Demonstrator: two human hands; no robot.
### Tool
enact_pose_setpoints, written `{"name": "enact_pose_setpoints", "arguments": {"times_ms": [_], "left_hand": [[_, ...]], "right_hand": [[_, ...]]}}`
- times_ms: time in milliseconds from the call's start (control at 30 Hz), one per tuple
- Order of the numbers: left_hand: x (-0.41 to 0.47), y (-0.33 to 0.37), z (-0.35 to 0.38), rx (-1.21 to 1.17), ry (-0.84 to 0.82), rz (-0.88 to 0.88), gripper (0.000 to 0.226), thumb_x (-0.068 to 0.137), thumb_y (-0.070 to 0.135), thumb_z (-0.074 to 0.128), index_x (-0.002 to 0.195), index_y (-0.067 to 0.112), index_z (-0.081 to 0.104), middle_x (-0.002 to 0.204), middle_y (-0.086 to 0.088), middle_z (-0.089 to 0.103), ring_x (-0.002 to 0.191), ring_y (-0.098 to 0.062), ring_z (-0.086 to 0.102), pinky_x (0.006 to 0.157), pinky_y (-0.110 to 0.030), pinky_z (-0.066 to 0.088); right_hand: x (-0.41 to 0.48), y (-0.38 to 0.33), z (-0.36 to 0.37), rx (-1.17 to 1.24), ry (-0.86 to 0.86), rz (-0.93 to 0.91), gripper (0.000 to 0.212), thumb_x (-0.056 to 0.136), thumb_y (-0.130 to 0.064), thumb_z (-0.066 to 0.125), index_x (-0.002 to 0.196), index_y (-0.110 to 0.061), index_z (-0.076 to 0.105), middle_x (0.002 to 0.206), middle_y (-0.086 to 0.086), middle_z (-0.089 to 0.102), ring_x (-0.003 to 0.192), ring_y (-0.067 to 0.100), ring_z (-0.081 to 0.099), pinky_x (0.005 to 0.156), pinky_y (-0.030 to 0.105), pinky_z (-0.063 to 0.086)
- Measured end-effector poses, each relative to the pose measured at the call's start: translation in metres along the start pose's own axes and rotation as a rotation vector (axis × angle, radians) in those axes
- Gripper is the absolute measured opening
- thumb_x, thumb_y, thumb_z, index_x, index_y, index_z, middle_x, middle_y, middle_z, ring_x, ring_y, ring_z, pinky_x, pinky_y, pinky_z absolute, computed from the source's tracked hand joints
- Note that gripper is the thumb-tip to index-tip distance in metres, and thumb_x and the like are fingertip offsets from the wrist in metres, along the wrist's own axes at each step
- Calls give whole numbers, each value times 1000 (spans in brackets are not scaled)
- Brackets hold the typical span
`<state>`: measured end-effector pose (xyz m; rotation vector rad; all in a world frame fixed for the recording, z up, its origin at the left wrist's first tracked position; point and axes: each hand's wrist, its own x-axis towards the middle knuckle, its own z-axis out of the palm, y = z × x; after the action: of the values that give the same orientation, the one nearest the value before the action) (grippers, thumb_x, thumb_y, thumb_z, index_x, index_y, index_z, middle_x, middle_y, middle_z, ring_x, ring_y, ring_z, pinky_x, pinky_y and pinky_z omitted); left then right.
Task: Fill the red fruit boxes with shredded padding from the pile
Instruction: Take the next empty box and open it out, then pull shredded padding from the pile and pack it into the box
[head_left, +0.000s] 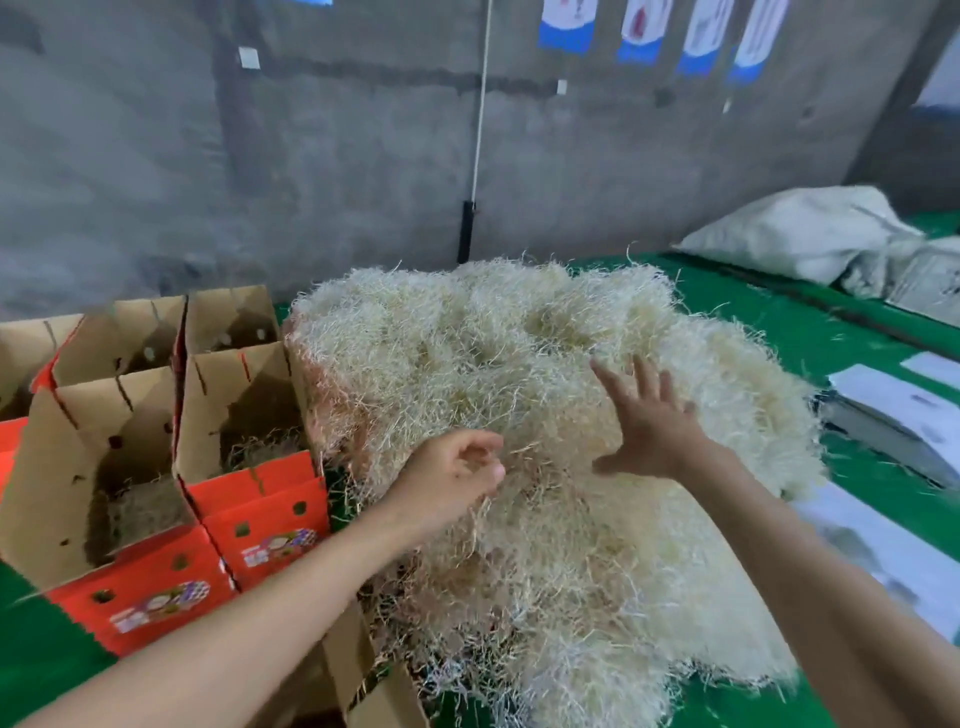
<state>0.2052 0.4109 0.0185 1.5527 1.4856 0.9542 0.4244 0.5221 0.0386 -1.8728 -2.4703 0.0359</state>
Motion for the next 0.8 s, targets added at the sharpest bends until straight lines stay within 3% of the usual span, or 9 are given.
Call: {"name": "enact_pose_setpoints", "arguments": {"times_ms": [100,200,267,367,467,533,633,700,800], "left_hand": [[21,9,12,-30,43,-4,63,83,22,65,138,28,34,135,7,47,95,3,55,75,-14,50],[37,8,15,-32,66,-23,104,71,31,76,144,44,3,153,10,14,132,-12,33,104,-35,38],[44,7,15,60,37,-16,128,56,47,82,132,61,-20,151,18,-19,142,-10,-6,116,-46,11],[59,13,17,156,99,77,142,36,64,82,121,67,-31,142,22,-38,135,-6,-29,110,-43,-7],[81,29,8,-104,246,77,128,38,39,88,132,65,6,154,5,14,140,-19,23,109,-48,27],[95,27,-6,-325,400,16,86,64,6,78,128,45,36,118,2,62,110,-16,60,79,-31,51],[106,8,-37,-694,524,-221,25,90,-1,47,106,11,62,120,-23,58,98,-34,62,68,-39,50],[110,3,-51,-885,451,-309,27,93,7,43,92,7,70,125,-14,56,106,-33,57,74,-43,51],[107,7,-58,-1142,403,-278,32,92,19,44,72,18,69,146,-12,36,118,-33,52,87,-38,48]], "right_hand": [[19,9,29,95,-128,-79,118,66,-33,80,141,-49,-10,152,11,-24,135,38,23,104,51,30],[40,0,39,272,92,-114,55,83,-15,61,133,-22,42,115,1,55,87,9,54,69,11,47],[53,-11,22,707,178,-49,38,84,-7,59,122,-13,52,74,-8,56,60,2,54,50,11,49],[55,-40,-16,1266,249,-84,29,82,-8,66,106,-19,55,72,5,61,56,2,61,47,20,50],[48,-70,-37,1472,-56,-209,28,79,-19,70,102,-11,58,86,7,64,74,20,65,61,24,53],[53,-69,-46,1619,-195,-280,31,80,-23,69,108,-13,59,95,2,64,78,15,66,66,22,52],[70,-42,-57,1805,135,-122,27,87,-10,61,114,-10,58,104,9,65,77,16,65,66,26,56],[79,-24,-50,1726,277,-80,42,85,-17,64,125,-12,50,118,9,59,85,11,63,68,22,53],[78,-19,-23,1372,-25,-276,102,64,-52,75,146,-32,17,140,-9,39,122,10,46,95,28,37]]}}
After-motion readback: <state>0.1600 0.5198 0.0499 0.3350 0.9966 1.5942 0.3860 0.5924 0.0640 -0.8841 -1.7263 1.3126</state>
